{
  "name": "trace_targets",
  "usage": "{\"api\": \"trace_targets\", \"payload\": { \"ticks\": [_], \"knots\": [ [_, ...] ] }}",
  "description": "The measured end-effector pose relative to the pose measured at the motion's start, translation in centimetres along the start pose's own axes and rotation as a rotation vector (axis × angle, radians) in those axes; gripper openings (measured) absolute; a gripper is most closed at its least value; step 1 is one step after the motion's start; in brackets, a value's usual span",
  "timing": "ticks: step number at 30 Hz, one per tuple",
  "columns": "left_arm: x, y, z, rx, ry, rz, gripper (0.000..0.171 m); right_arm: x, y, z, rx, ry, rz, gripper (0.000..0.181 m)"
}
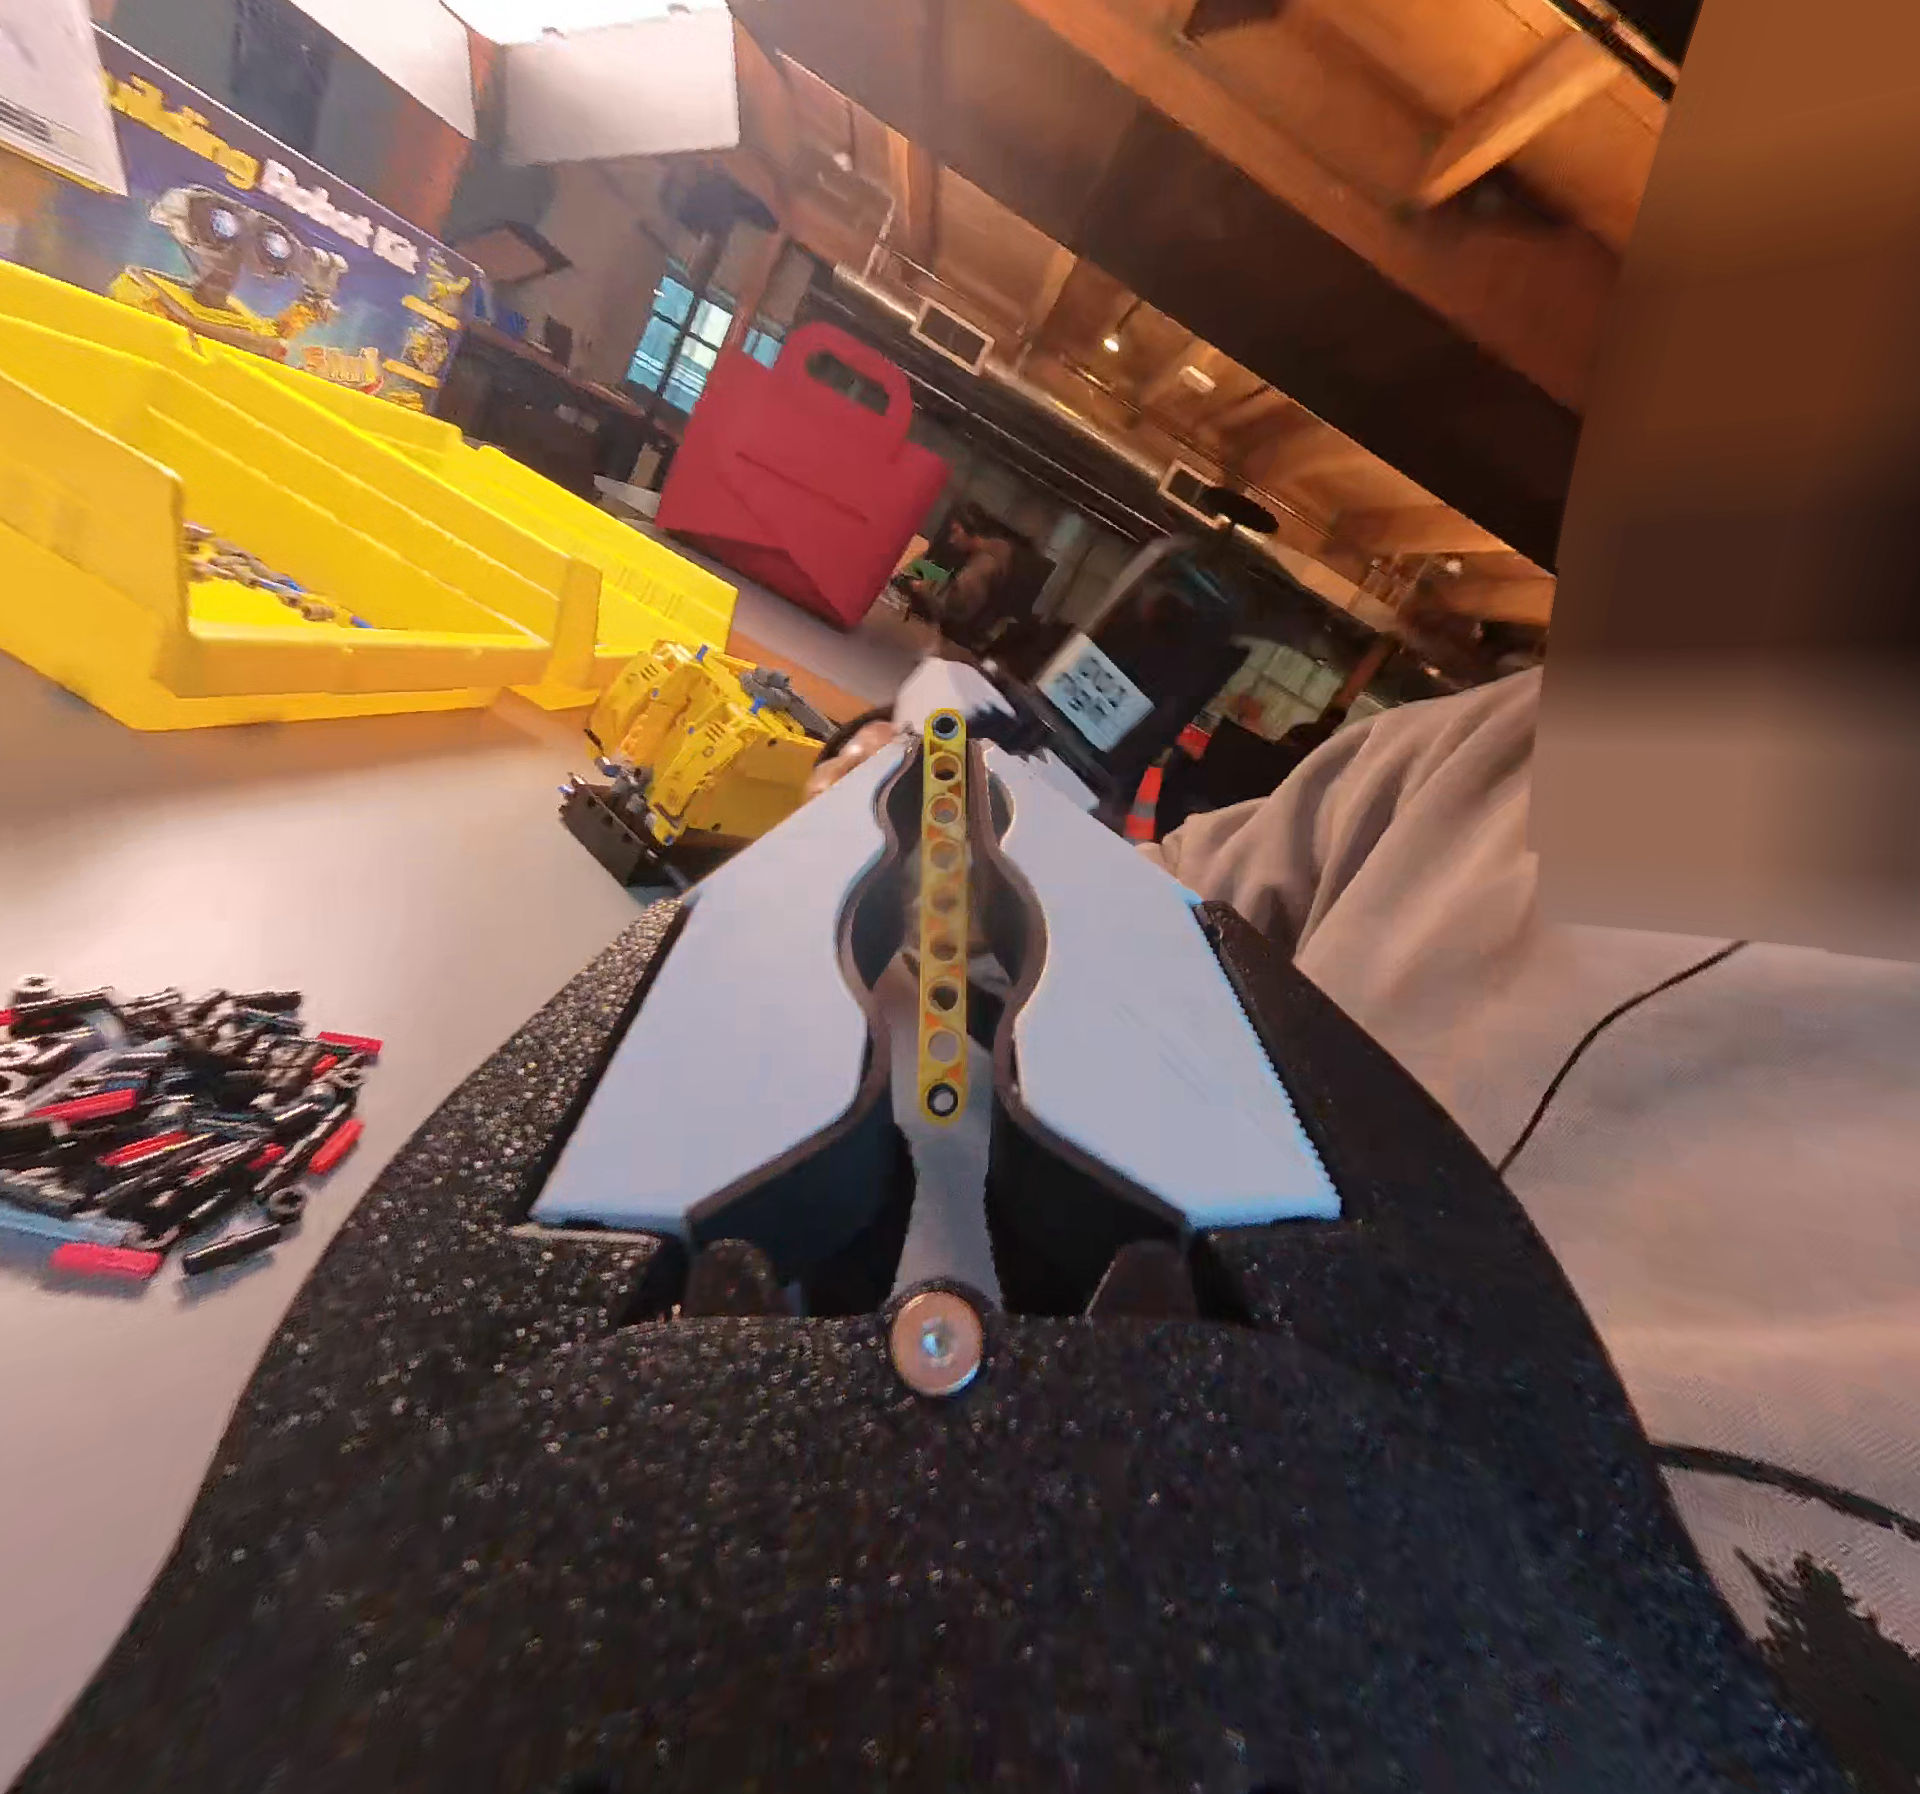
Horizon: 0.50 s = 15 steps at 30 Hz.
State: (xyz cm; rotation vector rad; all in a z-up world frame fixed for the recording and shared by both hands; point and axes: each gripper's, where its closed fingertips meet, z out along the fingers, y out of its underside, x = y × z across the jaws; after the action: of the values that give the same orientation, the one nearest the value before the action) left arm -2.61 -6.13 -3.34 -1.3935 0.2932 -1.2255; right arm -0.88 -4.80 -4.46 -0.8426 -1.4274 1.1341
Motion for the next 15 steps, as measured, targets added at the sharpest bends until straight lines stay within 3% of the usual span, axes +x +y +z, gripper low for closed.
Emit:
{"api": "trace_targets", "payload": {
  "ticks": [2, 7, 15],
  "knots": [
    [0.8, 0.7, 0.5, -0.016, 0.035, 0.015, 0.006, -0.3, -0.2, -0.1, 0.022, -0.09, 0.228, 0.019],
    [2.2, 2.0, 1.4, -0.071, 0.055, 0.169, 0.006, -2.4, -1.1, -0.5, 0.07, -0.301, 0.531, 0.015],
    [3.1, 2.6, 1.7, -0.098, 0.06, 0.301, 0.006, -2.9, -1.7, -0.8, 0.092, -0.373, 0.605, 0.008]
  ]
}}
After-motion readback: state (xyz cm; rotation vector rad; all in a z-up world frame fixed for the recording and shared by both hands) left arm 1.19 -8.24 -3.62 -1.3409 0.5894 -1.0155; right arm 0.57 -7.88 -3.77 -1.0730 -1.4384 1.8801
